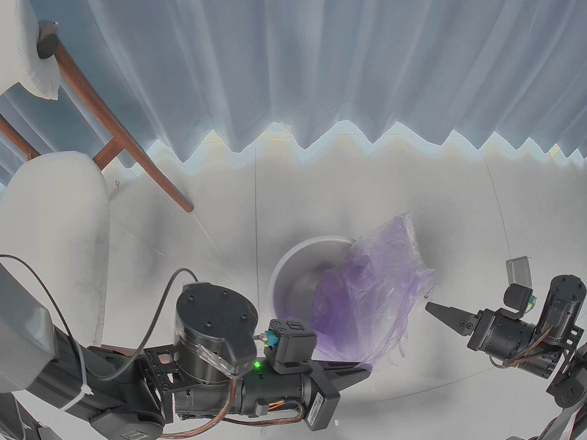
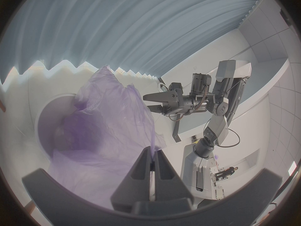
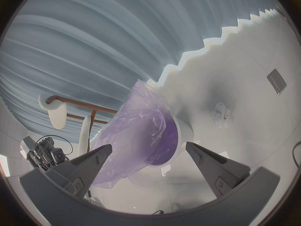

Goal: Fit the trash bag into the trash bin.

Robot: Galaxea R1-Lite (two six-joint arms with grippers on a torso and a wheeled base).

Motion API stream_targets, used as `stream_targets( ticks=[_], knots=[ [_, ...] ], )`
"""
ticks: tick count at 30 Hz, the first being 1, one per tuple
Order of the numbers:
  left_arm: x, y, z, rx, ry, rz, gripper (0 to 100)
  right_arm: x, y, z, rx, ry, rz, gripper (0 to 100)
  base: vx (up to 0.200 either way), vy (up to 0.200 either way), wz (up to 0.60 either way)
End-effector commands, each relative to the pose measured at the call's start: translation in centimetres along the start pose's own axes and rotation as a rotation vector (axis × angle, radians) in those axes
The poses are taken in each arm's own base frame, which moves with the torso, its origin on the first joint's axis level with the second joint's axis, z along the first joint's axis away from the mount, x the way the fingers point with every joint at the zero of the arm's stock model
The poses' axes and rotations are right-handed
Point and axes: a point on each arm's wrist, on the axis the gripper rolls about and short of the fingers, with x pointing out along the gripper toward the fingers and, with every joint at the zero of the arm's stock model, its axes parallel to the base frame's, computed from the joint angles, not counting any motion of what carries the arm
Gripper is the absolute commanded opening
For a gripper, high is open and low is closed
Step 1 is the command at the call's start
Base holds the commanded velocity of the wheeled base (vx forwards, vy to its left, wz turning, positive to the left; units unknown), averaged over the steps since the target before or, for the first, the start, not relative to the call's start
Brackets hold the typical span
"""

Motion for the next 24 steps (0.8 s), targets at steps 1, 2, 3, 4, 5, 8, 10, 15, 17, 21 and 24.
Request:
stream_targets(
  ticks=[1, 2, 3, 4, 5, 8, 10, 15, 17, 21, 24],
  knots=[
    [-0.1, -0.1, 0.1, 0.003, -0.006, -0.002, 0, 0.1, -0.4, -0.4, 0.008, 0.023, -0.019, 100, 0.0, 0.0, 0.0],
    [-0.1, -0.1, 0.2, 0.003, -0.007, -0.002, 0, 0.6, -0.4, -0.3, 0.007, 0.023, -0.019, 100, 0.0, 0.0, 0.0],
    [-0.1, -0.1, 0.2, 0.003, -0.007, -0.002, 0, 0.7, -0.4, -0.2, 0.005, 0.023, -0.019, 100, 0.0, 0.0, 0.0],
    [-0.1, -0.1, 0.2, 0.003, -0.007, -0.002, 0, 1.1, -0.5, -0.1, 0.005, 0.019, -0.022, 100, 0.0, 0.0, 0.0],
    [-0.1, -0.1, 0.2, 0.004, -0.009, -0.002, 0, 1.5, -0.6, 0.2, 0.0, 0.009, -0.022, 100, 0.0, 0.0, 0.0],
    [-0.2, -0.2, 0.3, 0.005, -0.013, -0.003, 0, 2.7, -0.9, 0.6, -0.026, -0.008, -0.022, 100, 0.0, 0.0, 0.0],
    [-0.3, -0.2, 0.4, 0.006, -0.016, -0.004, 0, 3.4, -1.3, 0.7, -0.034, -0.017, -0.028, 100, 0.0, 0.0, 0.0],
    [-0.3, -0.2, 0.4, 0.006, -0.018, -0.003, 0, 4.9, -2.9, 0.9, -0.051, -0.057, -0.051, 100, 0.0, 0.0, 0.0],
    [-0.3, -0.2, 0.4, 0.006, -0.018, -0.003, 0, 5.4, -3.4, 0.9, -0.054, -0.067, -0.058, 100, 0.0, 0.0, 0.0],
    [-0.4, -0.2, 0.4, 0.006, -0.016, -0.002, 0, 6.0, -4.0, 1.4, -0.051, -0.087, -0.068, 100, 0.0, 0.0, 0.0],
    [-0.5, -0.2, 0.3, 0.005, -0.015, -0.002, 0, 6.4, -4.1, 1.6, -0.052, -0.093, -0.064, 100, 0.0, 0.0, 0.0]
  ],
)
